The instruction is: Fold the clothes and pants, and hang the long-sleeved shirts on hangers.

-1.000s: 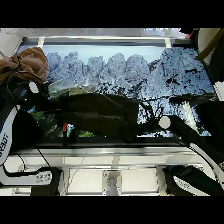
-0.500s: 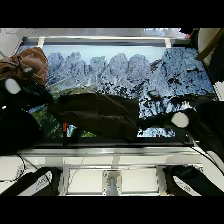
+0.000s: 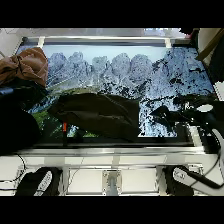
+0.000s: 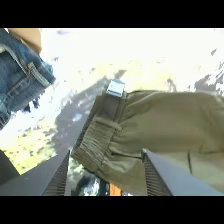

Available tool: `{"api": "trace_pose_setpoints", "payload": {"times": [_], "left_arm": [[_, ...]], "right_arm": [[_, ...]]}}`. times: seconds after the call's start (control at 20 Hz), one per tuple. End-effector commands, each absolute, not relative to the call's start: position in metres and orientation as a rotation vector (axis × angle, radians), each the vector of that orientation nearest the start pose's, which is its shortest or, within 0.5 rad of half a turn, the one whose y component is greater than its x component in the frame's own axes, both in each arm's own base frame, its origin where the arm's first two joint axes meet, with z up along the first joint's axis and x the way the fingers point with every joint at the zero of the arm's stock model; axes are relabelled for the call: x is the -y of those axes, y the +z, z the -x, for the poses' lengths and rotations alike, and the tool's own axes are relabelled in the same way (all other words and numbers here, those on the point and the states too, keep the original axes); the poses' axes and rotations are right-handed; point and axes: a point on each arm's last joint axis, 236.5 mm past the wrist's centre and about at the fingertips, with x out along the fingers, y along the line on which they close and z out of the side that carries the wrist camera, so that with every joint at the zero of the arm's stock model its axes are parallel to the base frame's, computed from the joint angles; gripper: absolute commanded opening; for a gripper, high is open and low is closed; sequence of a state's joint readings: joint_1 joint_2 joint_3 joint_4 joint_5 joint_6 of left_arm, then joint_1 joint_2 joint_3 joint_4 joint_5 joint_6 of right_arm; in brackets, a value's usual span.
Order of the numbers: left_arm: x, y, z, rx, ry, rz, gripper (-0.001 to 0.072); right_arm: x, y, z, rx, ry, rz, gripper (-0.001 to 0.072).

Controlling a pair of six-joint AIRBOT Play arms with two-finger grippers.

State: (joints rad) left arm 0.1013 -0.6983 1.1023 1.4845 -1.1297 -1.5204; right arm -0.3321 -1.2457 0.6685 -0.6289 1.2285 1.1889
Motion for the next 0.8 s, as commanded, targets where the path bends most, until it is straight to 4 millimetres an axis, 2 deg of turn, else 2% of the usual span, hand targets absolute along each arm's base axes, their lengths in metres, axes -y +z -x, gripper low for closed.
{"api": "trace_pose_setpoints", "payload": {"times": [0.0,0.1,0.2,0.5,0.6,0.75], "left_arm": [[-0.013,0.212,-0.309,-0.672,0.036,0.099,0.0522],[-0.013,0.211,-0.309,-0.673,0.037,0.102,0.0522],[-0.013,0.211,-0.309,-0.673,0.043,0.118,0.0522],[-0.013,0.211,-0.309,-0.673,0.042,0.119,0.0522],[-0.013,0.211,-0.309,-0.673,0.042,0.119,0.0522],[-0.012,0.211,-0.309,-0.673,0.040,0.121,0.0522]], "right_arm": [[-0.113,-0.071,-0.310,-1.367,0.529,-1.134,0.0720],[-0.133,-0.091,-0.316,-1.375,0.532,-1.118,0.0720],[-0.146,-0.106,-0.326,-1.367,0.500,-1.059,0.0717],[-0.183,-0.112,-0.347,-1.355,0.456,-0.932,0.0698],[-0.197,-0.113,-0.345,-1.377,0.465,-0.888,0.0697],[-0.227,-0.115,-0.330,-1.428,0.511,-0.838,0.0696]]}}
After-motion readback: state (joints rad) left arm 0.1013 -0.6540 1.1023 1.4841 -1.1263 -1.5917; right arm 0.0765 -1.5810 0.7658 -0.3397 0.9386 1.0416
